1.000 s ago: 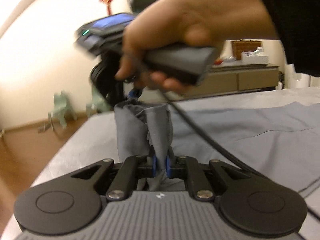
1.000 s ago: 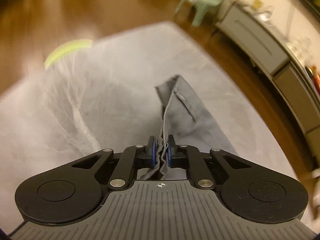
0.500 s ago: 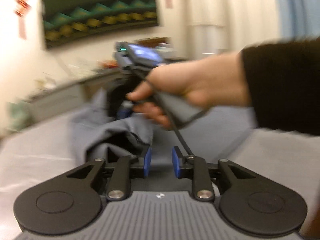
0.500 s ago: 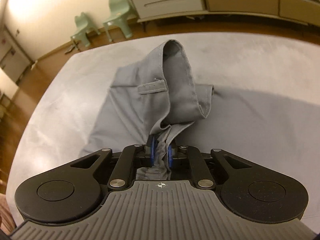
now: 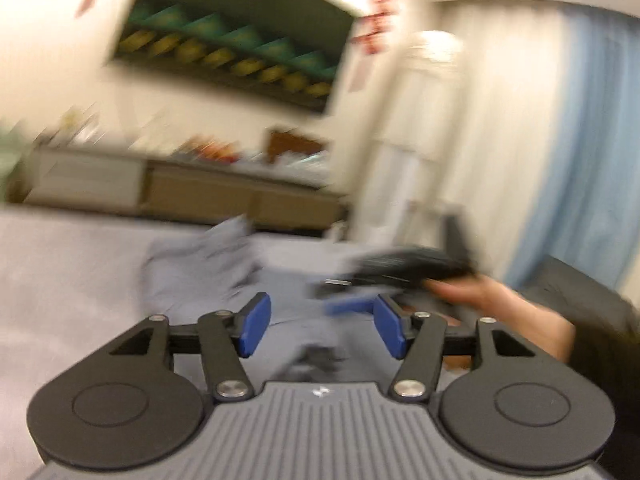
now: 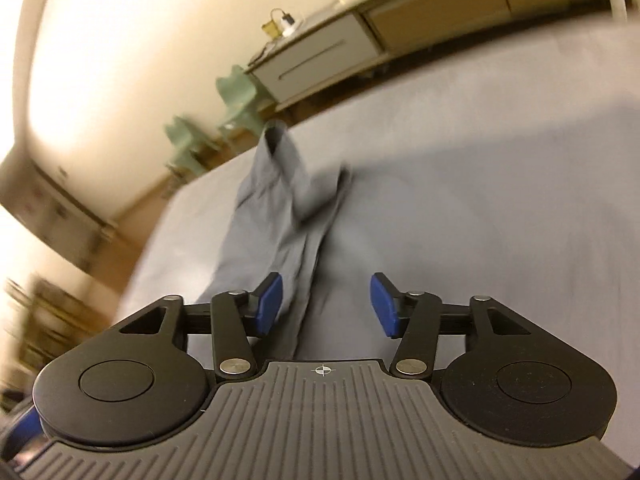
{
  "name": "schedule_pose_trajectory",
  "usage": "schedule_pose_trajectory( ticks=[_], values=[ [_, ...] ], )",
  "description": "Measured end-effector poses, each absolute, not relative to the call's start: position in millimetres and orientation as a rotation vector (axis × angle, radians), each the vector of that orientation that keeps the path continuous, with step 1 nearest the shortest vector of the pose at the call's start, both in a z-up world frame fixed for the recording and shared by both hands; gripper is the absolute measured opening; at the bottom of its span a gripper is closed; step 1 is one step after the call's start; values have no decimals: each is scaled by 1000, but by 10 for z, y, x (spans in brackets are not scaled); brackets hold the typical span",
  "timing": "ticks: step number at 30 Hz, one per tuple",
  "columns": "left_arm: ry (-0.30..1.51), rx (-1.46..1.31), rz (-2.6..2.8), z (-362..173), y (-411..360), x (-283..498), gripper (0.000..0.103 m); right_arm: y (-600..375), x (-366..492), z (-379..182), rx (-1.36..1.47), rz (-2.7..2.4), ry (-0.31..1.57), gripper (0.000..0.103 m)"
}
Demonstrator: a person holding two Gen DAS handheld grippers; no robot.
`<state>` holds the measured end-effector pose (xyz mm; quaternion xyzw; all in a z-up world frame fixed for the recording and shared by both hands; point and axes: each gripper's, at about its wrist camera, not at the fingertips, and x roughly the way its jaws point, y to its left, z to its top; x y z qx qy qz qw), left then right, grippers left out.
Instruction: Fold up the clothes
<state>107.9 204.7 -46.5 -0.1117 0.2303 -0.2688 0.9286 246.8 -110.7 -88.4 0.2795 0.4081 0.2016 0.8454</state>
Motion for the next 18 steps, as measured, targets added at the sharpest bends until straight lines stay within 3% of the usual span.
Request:
schedule_pose_trajectory(
  ticks=[4, 7, 8, 10, 18],
  values=[
    [554, -346, -413, -596, 2189, 1407, 58, -1107, 2045, -1227, 838, 524, 930, 71],
    [577, -427, -363, -661, 2364, 1545, 58, -988, 1837, -1391, 1039, 570, 938, 74],
    [582, -447, -354, -685, 2405, 1564, 58, -935, 1785, -1422, 1100, 581, 932, 84],
    [595, -478, -343, -723, 2468, 1558, 57, -864, 1736, -1481, 1201, 597, 923, 92],
    [633, -375, -422, -758, 2262, 1400, 58, -560, 1999, -1475, 1293, 611, 881, 95]
  ],
)
